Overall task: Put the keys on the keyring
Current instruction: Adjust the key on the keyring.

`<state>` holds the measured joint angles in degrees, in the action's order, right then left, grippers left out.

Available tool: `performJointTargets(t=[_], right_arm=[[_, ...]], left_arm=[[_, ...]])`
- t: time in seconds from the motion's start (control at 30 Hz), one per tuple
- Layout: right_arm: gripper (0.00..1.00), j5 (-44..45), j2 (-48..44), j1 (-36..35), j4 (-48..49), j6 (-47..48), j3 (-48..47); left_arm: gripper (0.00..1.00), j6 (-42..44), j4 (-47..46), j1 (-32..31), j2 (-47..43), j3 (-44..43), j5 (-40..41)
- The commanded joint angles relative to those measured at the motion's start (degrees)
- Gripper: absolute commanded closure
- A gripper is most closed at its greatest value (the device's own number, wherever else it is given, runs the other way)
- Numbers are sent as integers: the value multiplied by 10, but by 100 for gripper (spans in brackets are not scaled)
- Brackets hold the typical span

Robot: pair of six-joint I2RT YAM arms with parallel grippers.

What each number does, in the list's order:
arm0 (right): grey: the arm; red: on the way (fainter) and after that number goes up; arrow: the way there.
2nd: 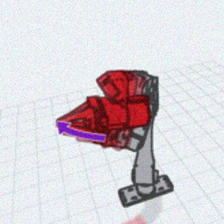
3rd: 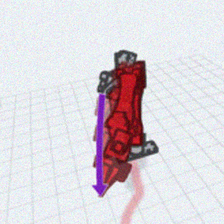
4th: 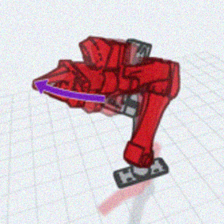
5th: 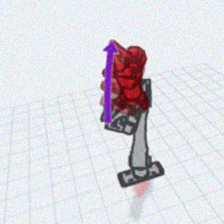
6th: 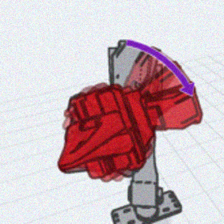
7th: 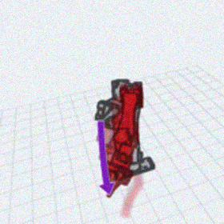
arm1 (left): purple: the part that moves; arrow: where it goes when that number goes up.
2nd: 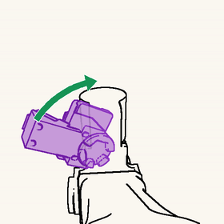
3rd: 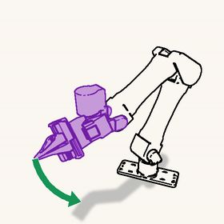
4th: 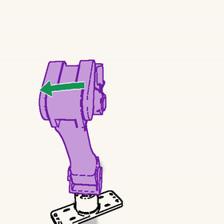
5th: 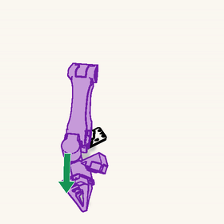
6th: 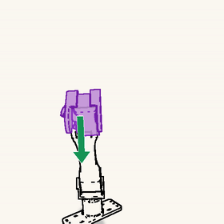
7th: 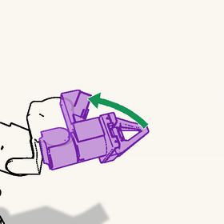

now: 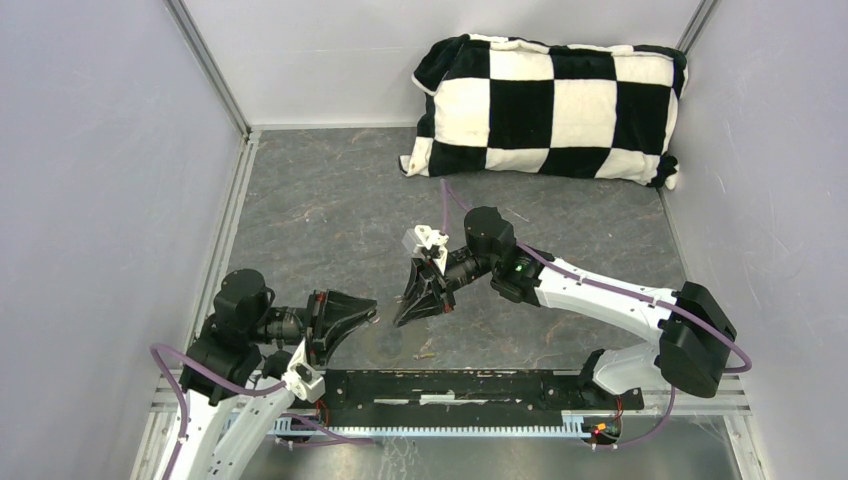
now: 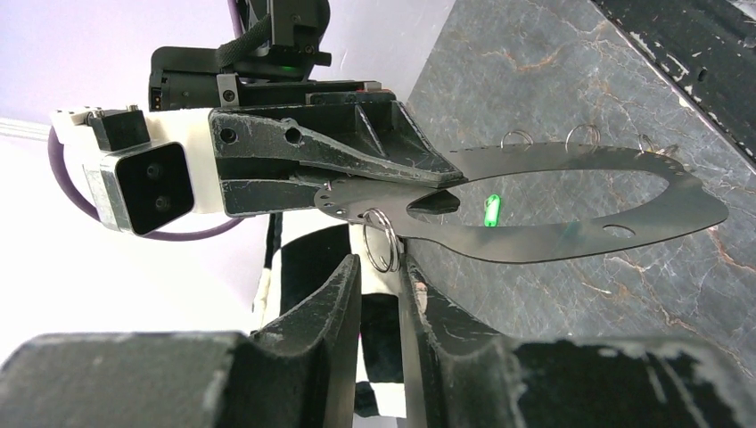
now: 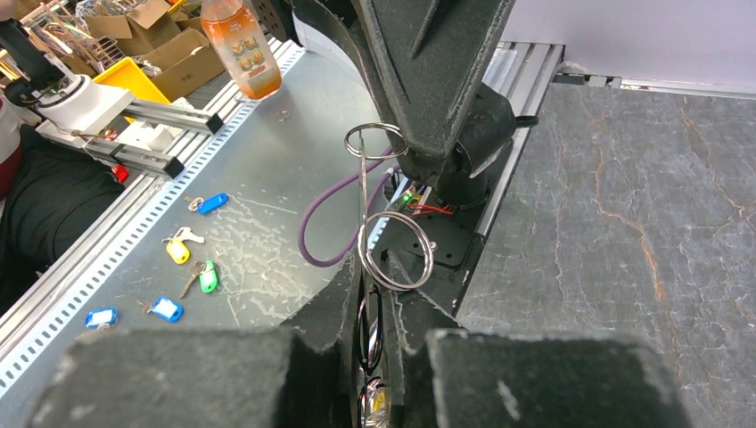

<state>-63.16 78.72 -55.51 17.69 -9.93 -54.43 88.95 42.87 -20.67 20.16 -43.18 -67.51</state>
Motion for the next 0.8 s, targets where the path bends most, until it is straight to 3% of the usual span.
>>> performJointTargets(t=[0.0,0.77], right_arm=[[99,-7,-10,-2,4,11,-19],[99,-10,-7,-2,-3,7,-22]], left_arm=[[72,3,-15,1,-12,6,4],[80,47,-15,1,-60,37,2]])
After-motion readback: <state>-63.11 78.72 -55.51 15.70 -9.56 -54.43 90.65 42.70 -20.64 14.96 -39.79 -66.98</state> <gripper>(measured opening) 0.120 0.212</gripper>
